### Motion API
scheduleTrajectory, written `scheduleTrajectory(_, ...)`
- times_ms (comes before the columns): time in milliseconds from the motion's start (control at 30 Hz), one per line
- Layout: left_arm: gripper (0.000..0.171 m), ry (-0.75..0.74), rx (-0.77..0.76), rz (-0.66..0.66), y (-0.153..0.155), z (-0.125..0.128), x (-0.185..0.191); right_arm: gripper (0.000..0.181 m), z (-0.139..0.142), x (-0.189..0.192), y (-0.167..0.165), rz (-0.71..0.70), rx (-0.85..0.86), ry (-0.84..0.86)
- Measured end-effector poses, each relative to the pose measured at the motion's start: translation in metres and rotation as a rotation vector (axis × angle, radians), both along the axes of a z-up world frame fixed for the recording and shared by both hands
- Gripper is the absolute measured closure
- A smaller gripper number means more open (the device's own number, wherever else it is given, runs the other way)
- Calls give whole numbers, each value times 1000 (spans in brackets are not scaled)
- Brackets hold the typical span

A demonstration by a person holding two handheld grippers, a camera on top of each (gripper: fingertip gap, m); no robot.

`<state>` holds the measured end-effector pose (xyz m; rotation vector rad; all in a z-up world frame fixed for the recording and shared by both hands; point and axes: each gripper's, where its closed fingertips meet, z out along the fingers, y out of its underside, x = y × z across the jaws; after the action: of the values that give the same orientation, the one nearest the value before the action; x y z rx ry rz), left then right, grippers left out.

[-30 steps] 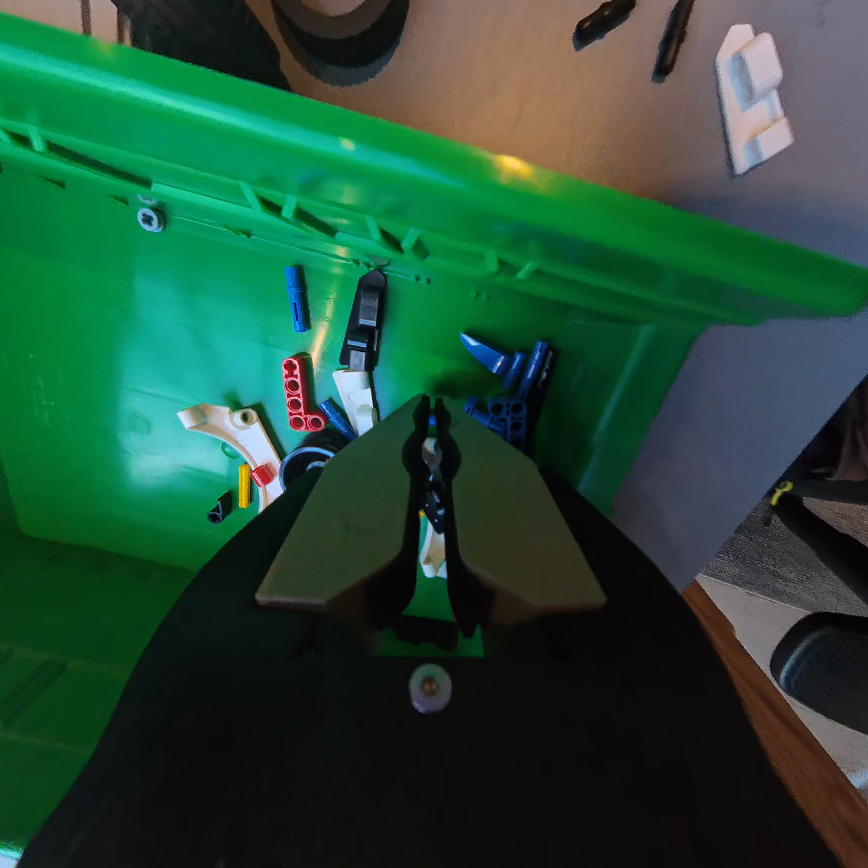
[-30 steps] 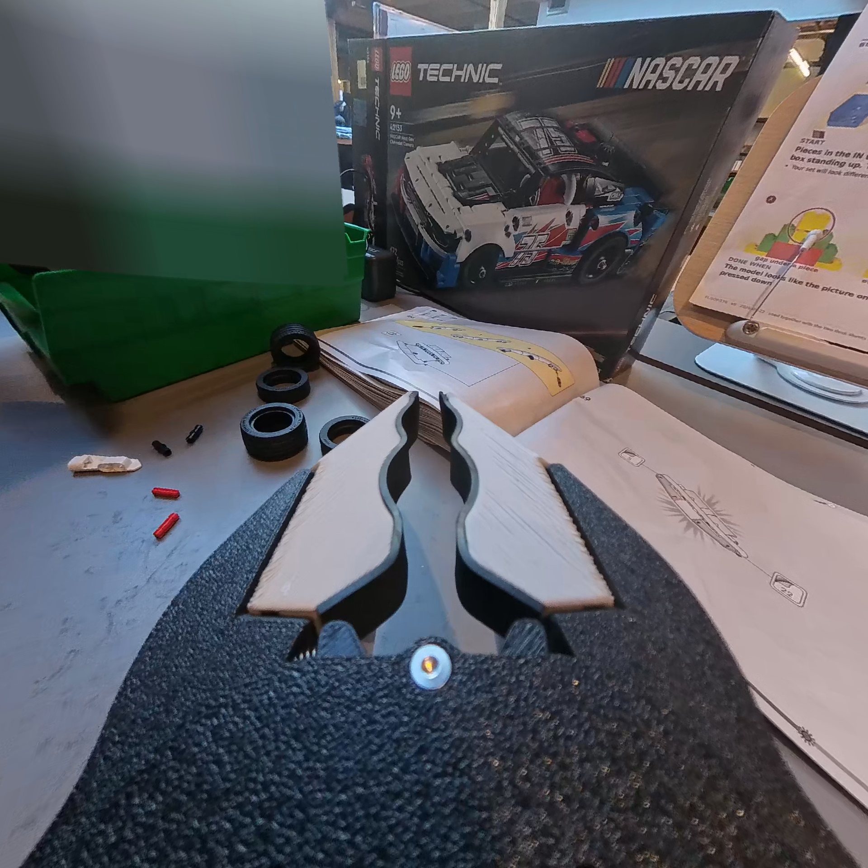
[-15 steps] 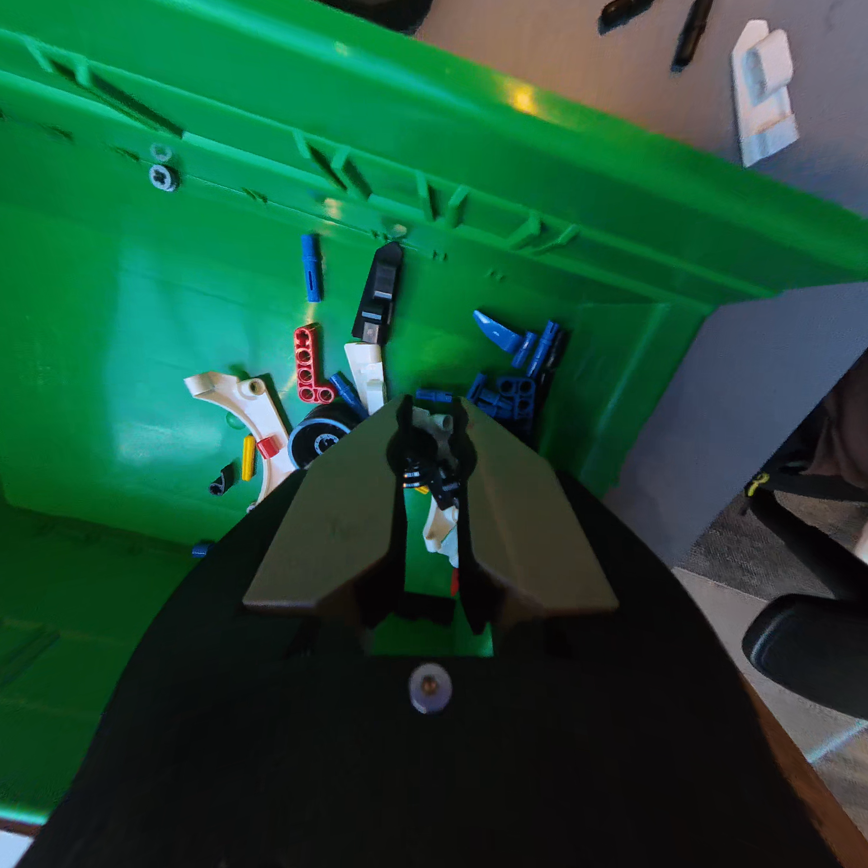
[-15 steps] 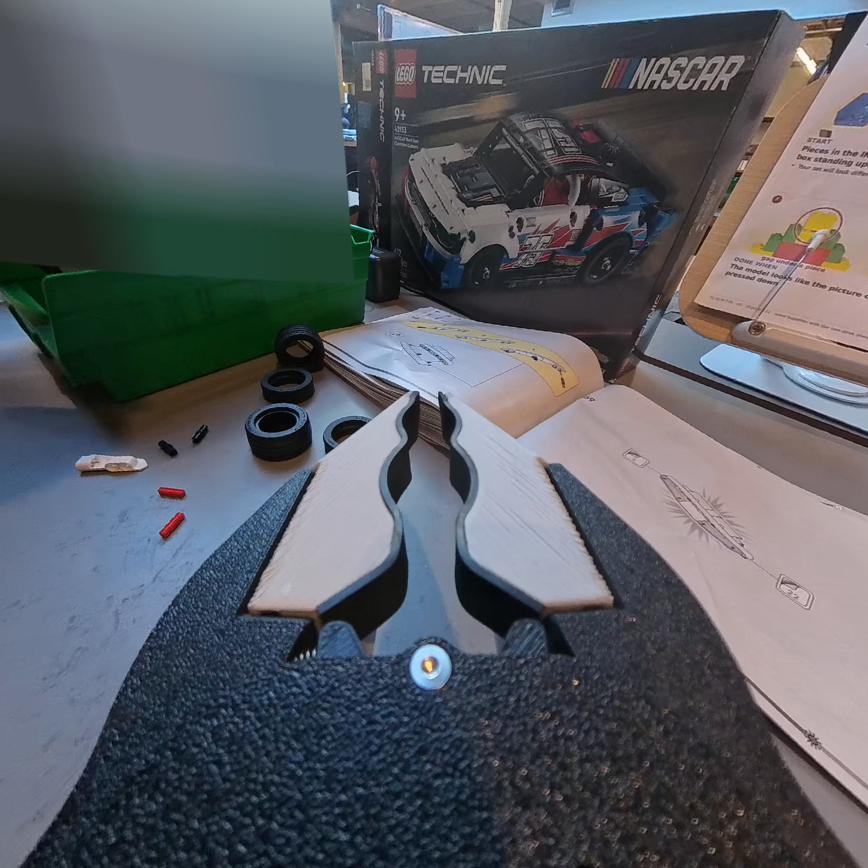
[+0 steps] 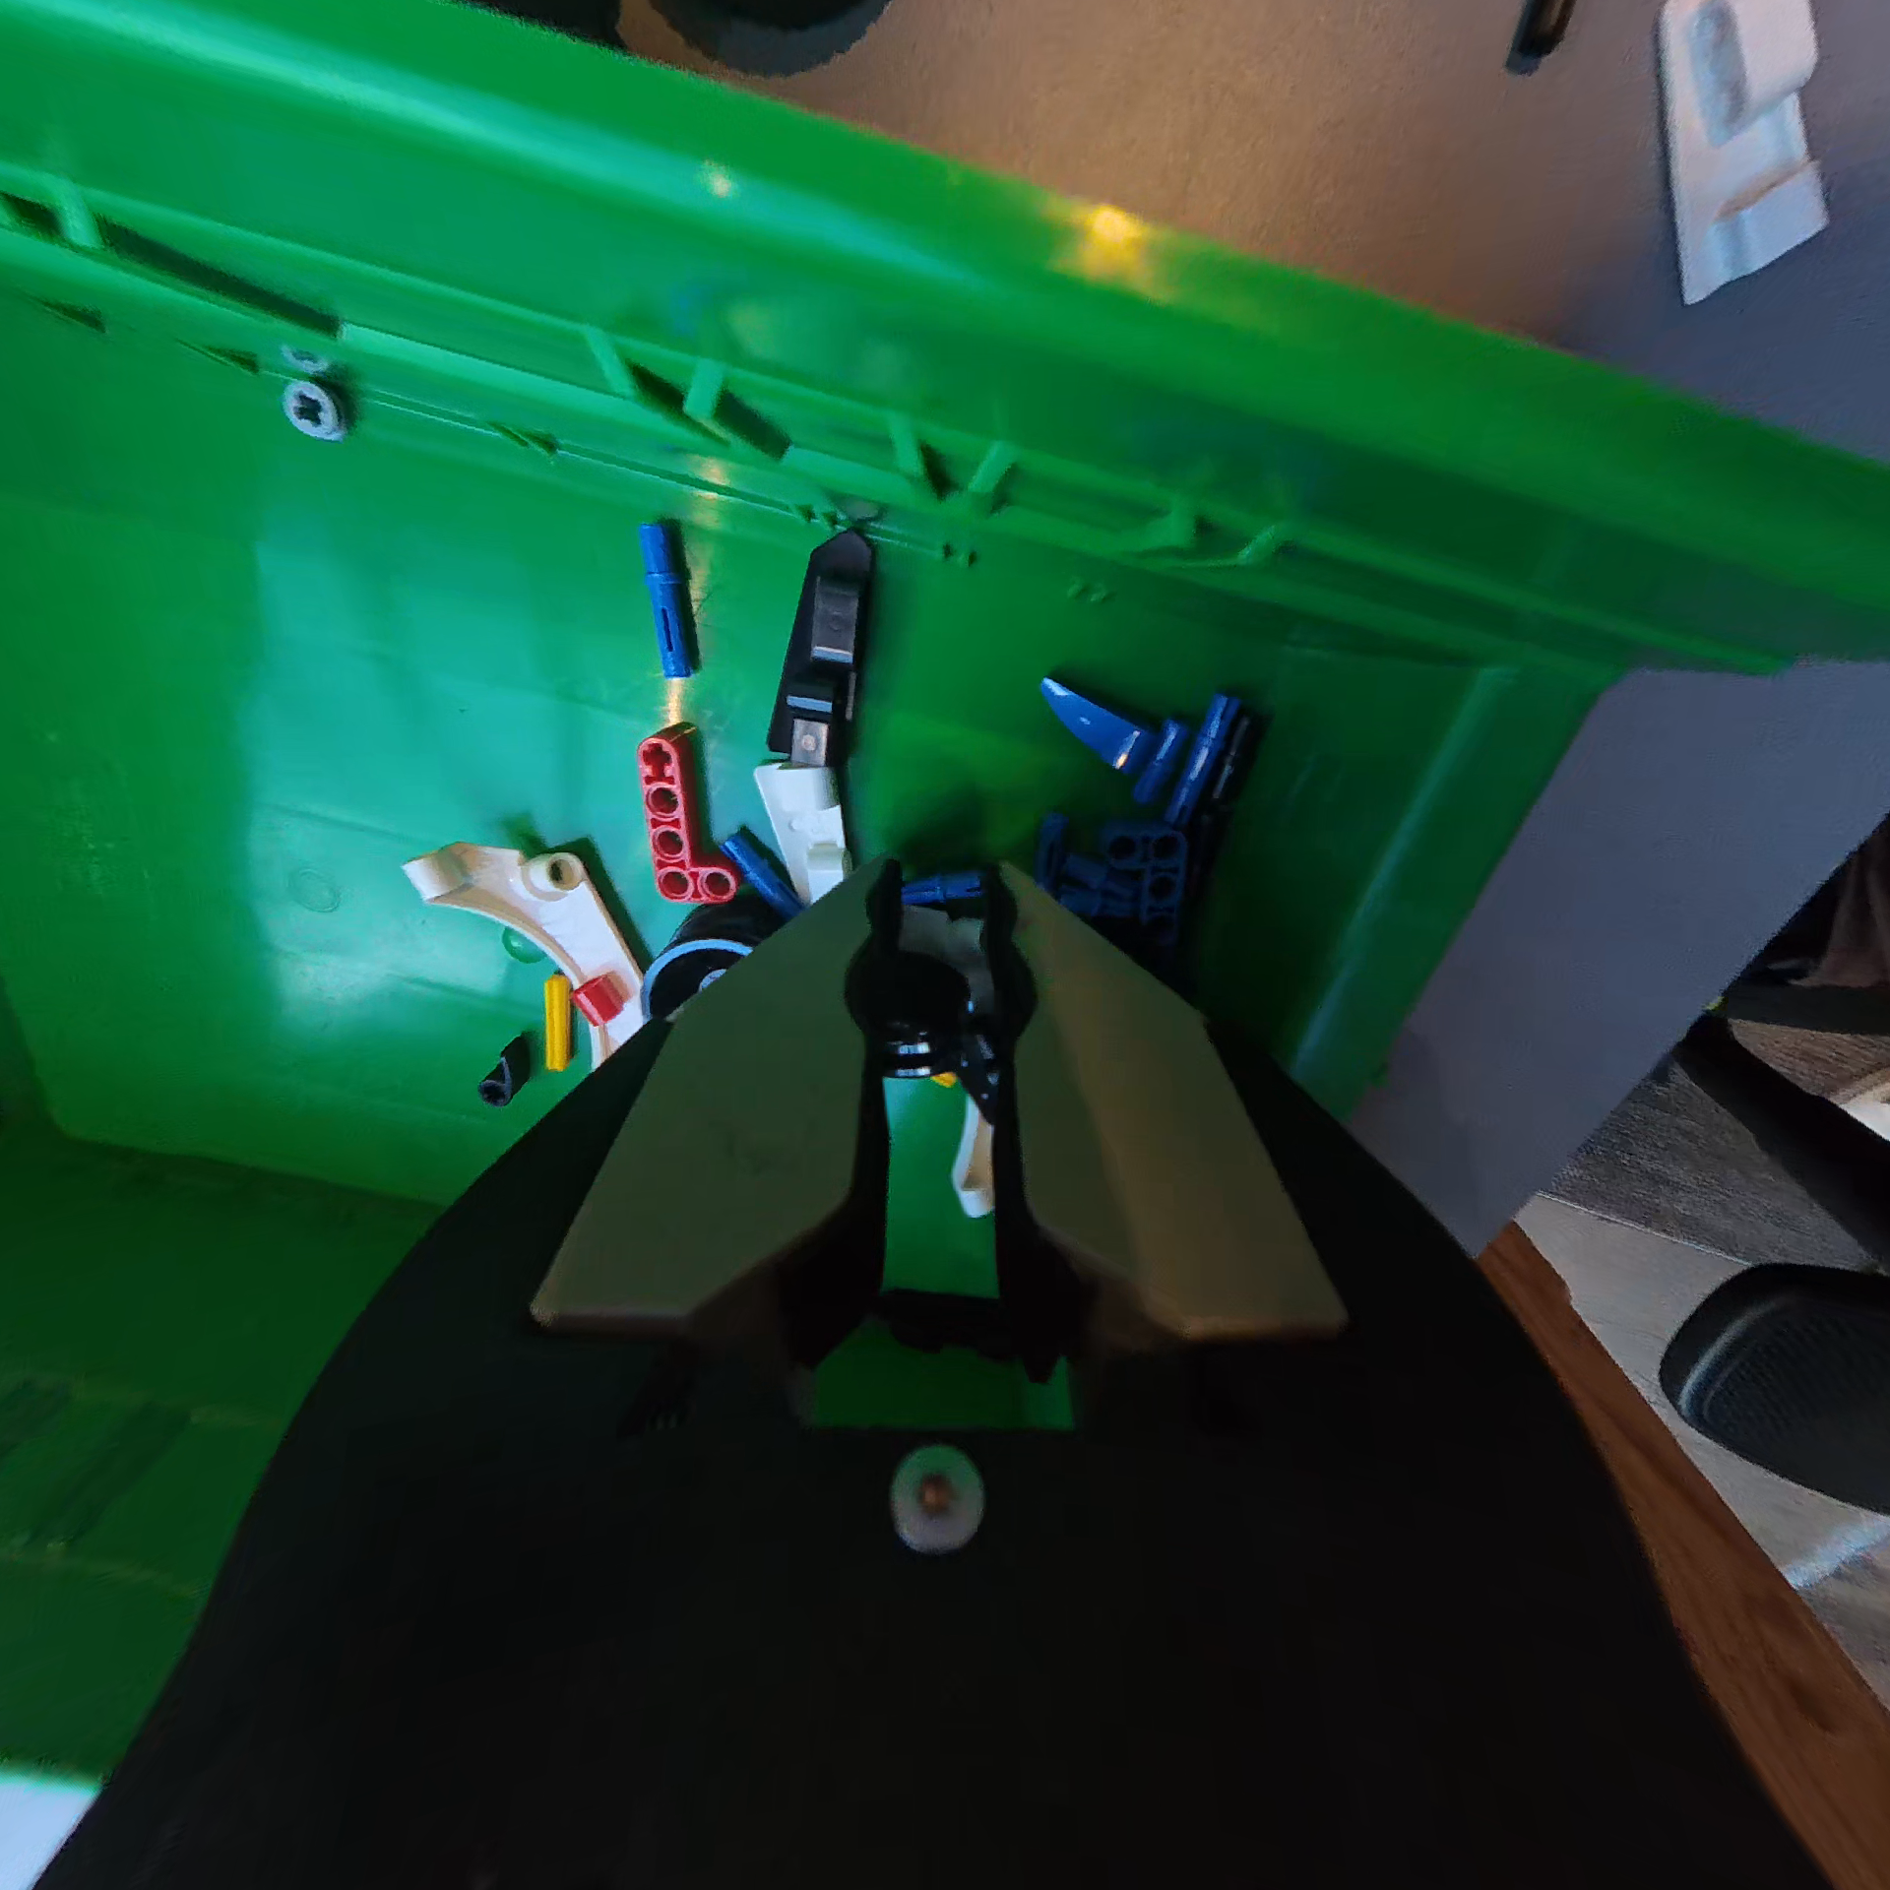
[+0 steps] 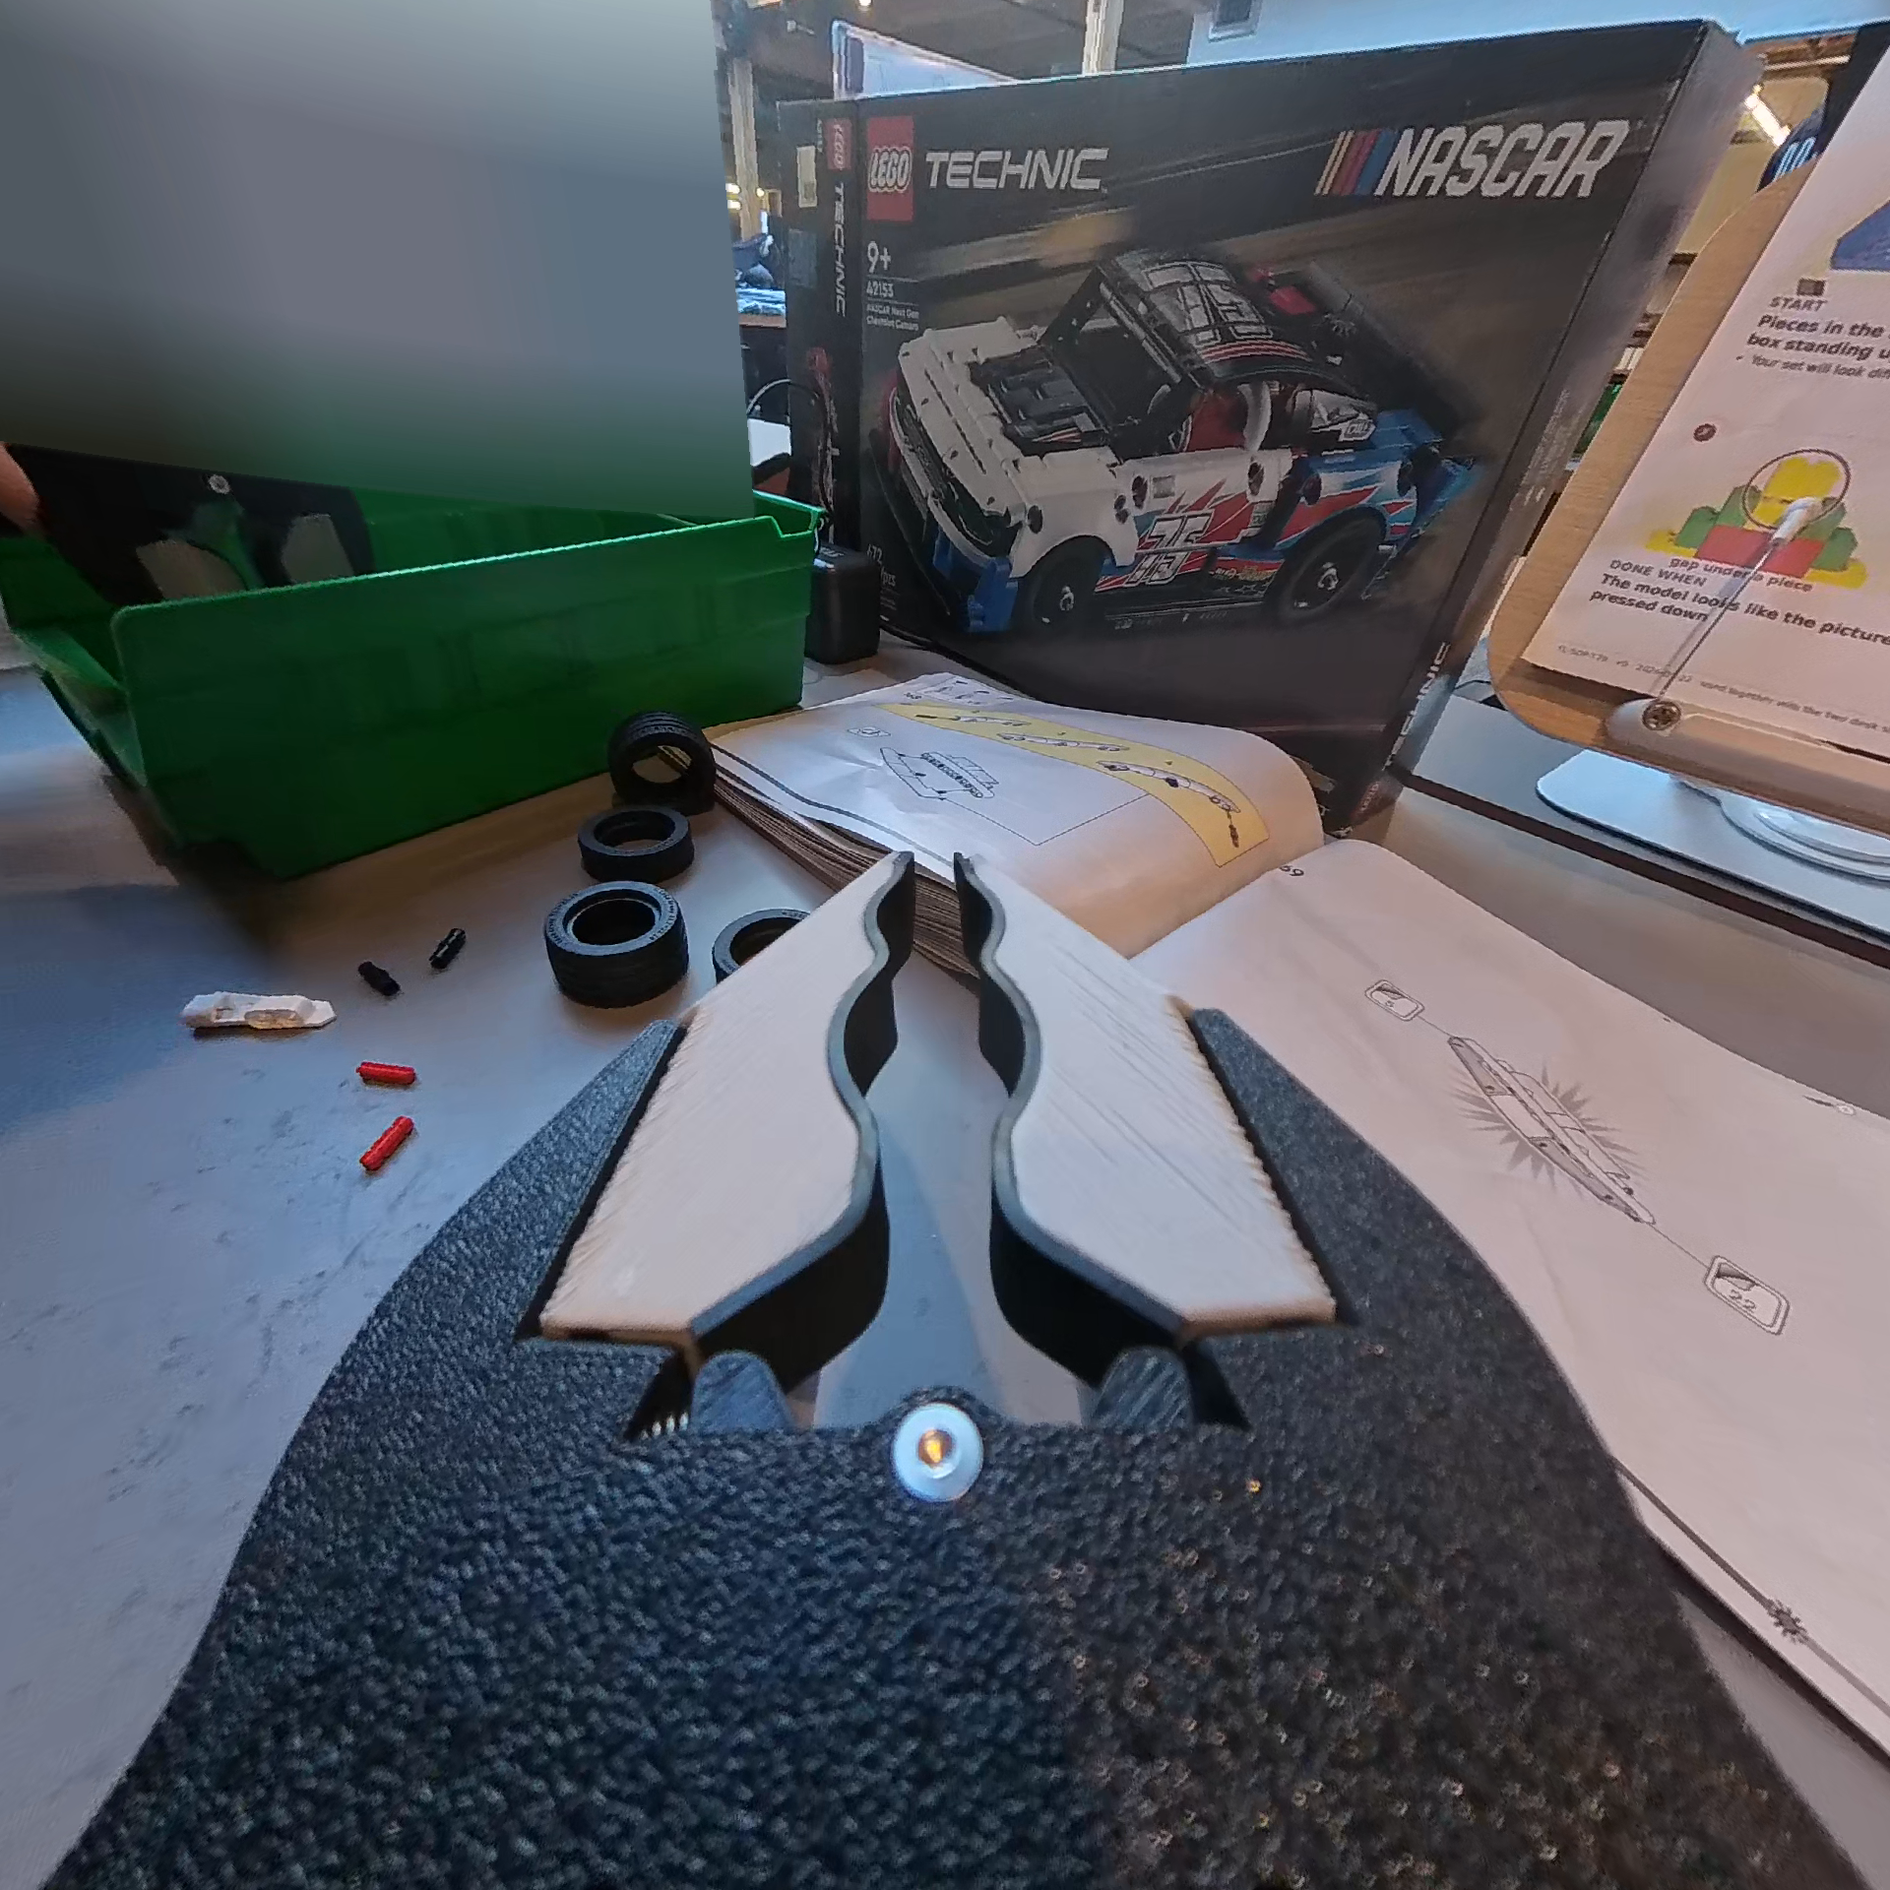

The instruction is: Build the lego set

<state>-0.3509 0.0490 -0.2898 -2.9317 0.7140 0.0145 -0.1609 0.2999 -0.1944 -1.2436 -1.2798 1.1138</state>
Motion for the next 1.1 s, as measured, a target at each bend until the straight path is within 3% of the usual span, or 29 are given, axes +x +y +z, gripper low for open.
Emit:
scheduleTrajectory(100, 158, 31, 70, 6, 7, 18, -3, 173, 0, 0, -2, 7, 2, 1)
scheduleTrajectory(233, 159, 56, 287, 52, 33, 67, 1, 175, 1, -2, -7, 27, 10, 4)
scheduleTrajectory(367, 159, 46, 496, 66, 66, 115, 41, 175, 2, -6, -13, 47, 27, 8)
scheduleTrajectory(467, 160, -21, 619, 36, 86, 138, 93, 175, 5, -5, -17, 52, 43, 20)
scheduleTrajectory(500, 171, -63, 656, 29, 91, 143, 112, 175, 6, -4, -18, 51, 48, 26)
scheduleTrajectory(600, 171, -133, 733, 26, 106, 140, 154, 175, 9, -3, -18, 47, 46, 39)
scheduleTrajectory(700, 171, -180, 710, 64, 117, 112, 167, 175, 8, -3, -16, 53, 7, 37)
scheduleTrajectory(800, 171, -128, 642, 155, 119, 82, 145, 175, 9, 0, -12, 43, -12, 45)
scheduleTrajectory(900, 171, -157, 675, 221, 113, 84, 132, 175, 8, 2, -13, 43, 0, 34)
scheduleTrajectory(1033, 171, -83, 669, 291, 95, 86, 111, 175, 3, 1, -14, 43, 0, 8)
scheduleTrajectory(1100, 171, -109, 677, 286, 87, 90, 119, 174, 2, 1, -13, 49, -17, 4)
